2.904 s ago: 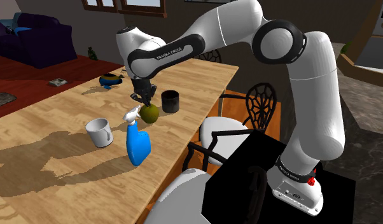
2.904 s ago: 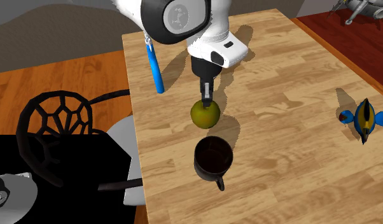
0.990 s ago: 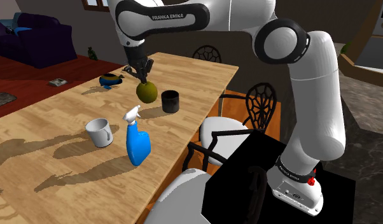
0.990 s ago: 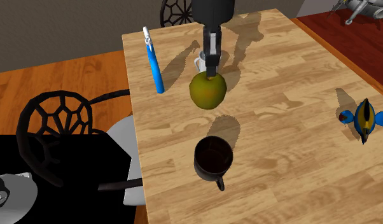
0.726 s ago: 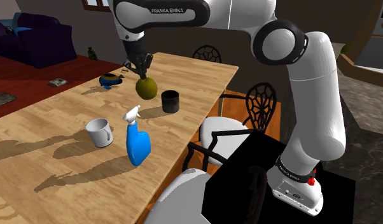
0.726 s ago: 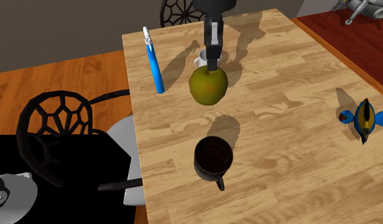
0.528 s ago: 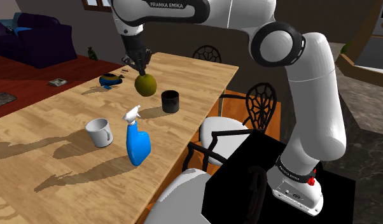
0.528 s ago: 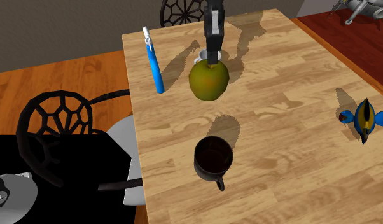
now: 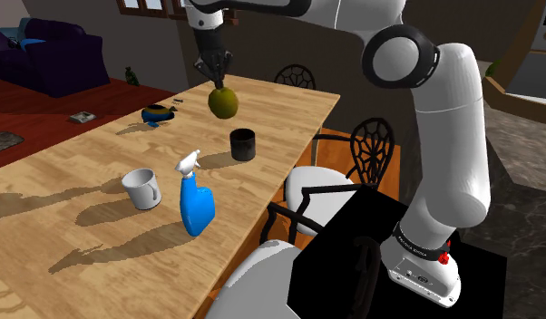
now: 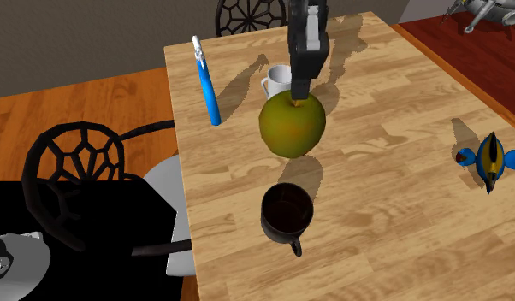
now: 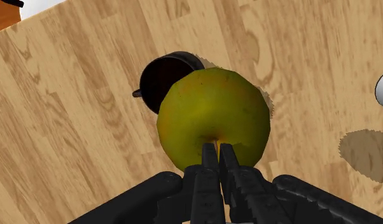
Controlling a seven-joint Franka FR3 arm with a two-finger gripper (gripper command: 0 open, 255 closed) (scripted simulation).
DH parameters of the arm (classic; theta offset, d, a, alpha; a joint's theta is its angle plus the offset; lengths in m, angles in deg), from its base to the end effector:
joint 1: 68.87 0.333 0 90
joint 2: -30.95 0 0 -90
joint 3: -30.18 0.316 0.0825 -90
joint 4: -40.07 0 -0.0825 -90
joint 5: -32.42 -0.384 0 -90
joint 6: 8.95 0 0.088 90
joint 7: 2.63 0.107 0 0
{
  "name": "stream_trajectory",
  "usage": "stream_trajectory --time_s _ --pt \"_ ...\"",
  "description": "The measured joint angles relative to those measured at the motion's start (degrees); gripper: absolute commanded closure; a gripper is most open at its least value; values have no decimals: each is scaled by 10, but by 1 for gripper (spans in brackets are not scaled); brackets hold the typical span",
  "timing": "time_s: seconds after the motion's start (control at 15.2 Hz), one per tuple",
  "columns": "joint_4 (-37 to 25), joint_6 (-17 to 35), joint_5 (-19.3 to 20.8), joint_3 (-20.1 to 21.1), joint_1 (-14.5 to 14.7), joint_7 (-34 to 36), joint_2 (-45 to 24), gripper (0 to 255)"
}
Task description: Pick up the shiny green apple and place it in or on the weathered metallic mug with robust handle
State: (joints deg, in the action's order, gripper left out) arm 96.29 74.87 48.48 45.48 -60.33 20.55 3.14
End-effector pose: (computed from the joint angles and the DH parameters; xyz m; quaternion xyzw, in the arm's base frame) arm 0.6516 0.1949 0.5972 0.9967 -0.0251 0.0340 0.0698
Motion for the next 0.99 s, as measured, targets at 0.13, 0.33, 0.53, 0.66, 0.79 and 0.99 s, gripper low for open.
stream_trajectory --time_s 0.13,0.33,0.53,0.66,0.79,0.99 --pt "-3 -8 -4 -5 -19 -24 9 255" --pt "-35 -27 -6 -13 -41 -60 2 255" --pt "-37 -31 -10 -18 -62 -86 9 255" --pt "-11 -14 -13 -18 -68 -87 18 255" --pt "24 7 -16 -17 -73 -85 31 255" --pt "65 36 -20 -17 -80 -82 43 255"
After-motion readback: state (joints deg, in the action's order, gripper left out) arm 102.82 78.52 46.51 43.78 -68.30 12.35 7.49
